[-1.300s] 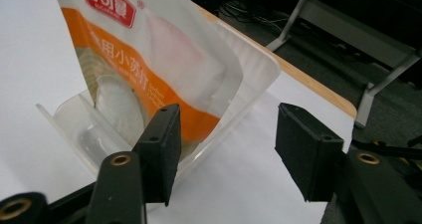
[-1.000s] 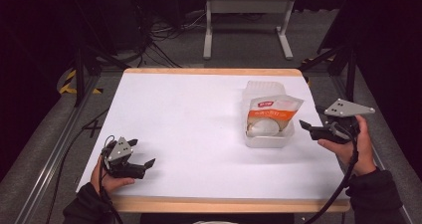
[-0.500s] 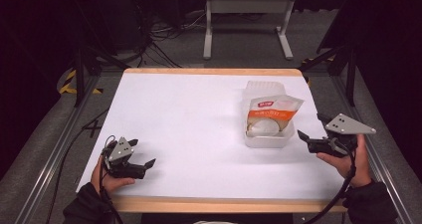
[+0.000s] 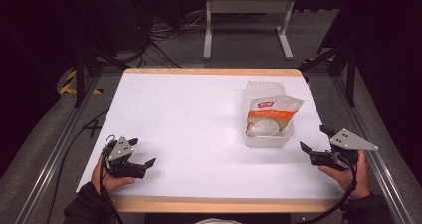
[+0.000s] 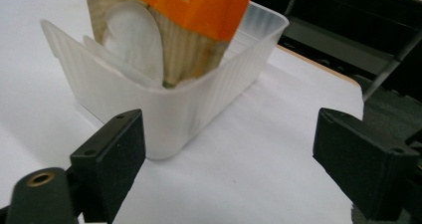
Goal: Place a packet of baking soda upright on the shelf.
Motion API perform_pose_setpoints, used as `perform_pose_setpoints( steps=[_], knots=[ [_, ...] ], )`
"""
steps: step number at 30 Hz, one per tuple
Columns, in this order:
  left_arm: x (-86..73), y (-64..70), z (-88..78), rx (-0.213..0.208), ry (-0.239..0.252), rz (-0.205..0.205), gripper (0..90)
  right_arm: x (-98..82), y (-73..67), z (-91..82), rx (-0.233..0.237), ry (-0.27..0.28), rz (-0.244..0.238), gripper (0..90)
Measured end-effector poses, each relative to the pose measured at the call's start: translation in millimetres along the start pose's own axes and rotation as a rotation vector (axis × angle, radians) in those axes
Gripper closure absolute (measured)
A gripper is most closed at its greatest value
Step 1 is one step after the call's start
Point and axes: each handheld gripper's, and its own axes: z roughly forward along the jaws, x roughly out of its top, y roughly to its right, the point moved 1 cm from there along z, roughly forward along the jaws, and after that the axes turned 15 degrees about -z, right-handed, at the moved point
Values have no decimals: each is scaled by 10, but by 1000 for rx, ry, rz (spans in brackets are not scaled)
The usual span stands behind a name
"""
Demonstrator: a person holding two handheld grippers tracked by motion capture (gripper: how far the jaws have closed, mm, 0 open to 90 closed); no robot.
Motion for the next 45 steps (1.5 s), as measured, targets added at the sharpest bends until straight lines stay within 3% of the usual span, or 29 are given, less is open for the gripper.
perform_pose_setpoints(
  steps=[4,9,20,22,27,37,45],
  knots=[
    [3,-8,-12,3,7,-1,66,-113,-29,-14,-9,-2,18,138],
    [7,-13,-21,2,11,-6,66,-265,-91,-44,-43,-16,2,139],
    [12,-18,-18,7,12,-10,63,-563,-183,-135,-96,4,65,136],
    [14,-14,-21,9,17,-10,63,-574,-204,-144,-109,4,54,129],
    [4,-21,-40,4,25,-7,62,-602,-193,-160,-137,14,85,123],
    [4,-28,-52,4,33,-14,62,-622,-158,-160,-128,19,125,115],
    [9,-25,-43,8,25,-12,62,-620,-159,-150,-124,10,121,114]
  ],
)
